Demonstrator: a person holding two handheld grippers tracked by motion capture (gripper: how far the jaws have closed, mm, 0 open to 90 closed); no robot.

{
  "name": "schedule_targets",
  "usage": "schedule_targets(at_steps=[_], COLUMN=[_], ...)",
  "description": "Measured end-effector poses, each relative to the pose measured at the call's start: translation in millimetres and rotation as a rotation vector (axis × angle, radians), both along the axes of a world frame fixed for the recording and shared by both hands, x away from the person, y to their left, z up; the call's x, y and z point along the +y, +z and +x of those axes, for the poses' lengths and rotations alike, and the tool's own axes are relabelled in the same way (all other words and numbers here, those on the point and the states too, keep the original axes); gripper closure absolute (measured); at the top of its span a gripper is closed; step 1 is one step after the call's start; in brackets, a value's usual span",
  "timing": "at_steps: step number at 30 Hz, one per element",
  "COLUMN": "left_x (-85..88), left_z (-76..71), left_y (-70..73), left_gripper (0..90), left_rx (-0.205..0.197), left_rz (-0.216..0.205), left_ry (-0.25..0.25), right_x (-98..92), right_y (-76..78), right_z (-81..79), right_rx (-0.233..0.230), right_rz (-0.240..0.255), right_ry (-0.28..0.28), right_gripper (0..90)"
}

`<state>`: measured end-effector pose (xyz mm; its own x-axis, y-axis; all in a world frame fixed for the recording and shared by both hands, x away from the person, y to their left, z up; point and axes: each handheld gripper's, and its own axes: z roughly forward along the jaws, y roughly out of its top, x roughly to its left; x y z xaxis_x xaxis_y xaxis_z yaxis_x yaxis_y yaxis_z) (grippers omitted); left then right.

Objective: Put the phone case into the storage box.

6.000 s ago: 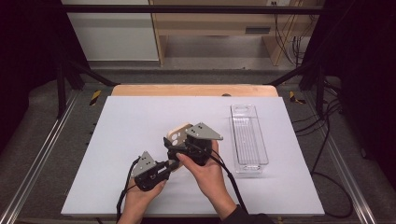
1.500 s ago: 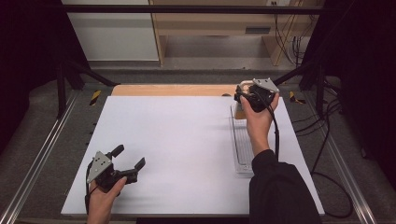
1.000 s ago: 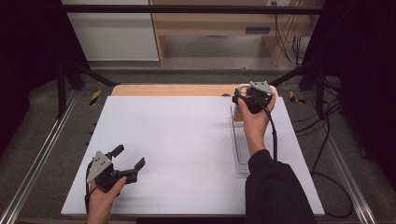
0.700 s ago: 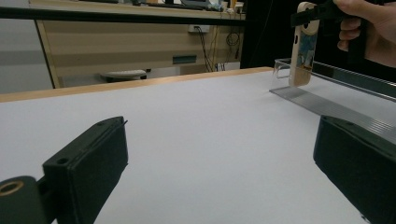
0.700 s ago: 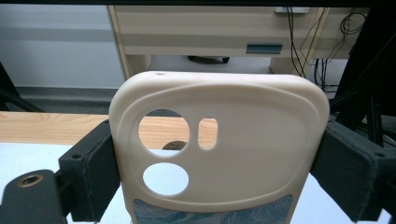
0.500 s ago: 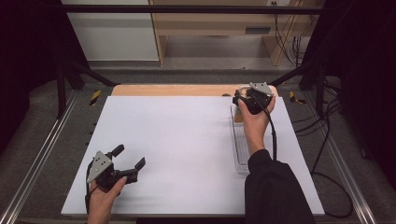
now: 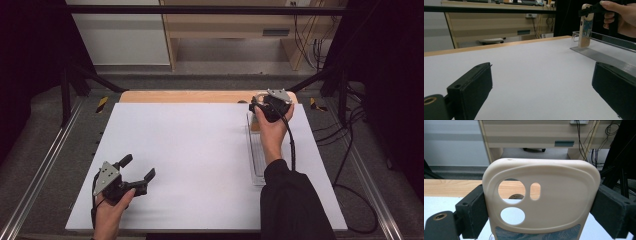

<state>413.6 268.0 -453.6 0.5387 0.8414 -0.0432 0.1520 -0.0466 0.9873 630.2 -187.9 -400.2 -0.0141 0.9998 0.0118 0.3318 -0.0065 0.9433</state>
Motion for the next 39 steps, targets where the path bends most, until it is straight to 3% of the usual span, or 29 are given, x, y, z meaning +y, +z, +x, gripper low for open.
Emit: schedule_targets(at_steps=[39], left_x=[-2.3], left_z=[0.0], left_y=[-0.3], left_gripper=[2.9], left_rx=[0.002], left_rz=[0.009], left_ry=[-0.011], right_x=[2.3], right_y=[-7.1], right_z=[5.5], right_rx=[-0.020], right_rz=[-0.019], right_ry=[0.014], right_gripper=[11.0])
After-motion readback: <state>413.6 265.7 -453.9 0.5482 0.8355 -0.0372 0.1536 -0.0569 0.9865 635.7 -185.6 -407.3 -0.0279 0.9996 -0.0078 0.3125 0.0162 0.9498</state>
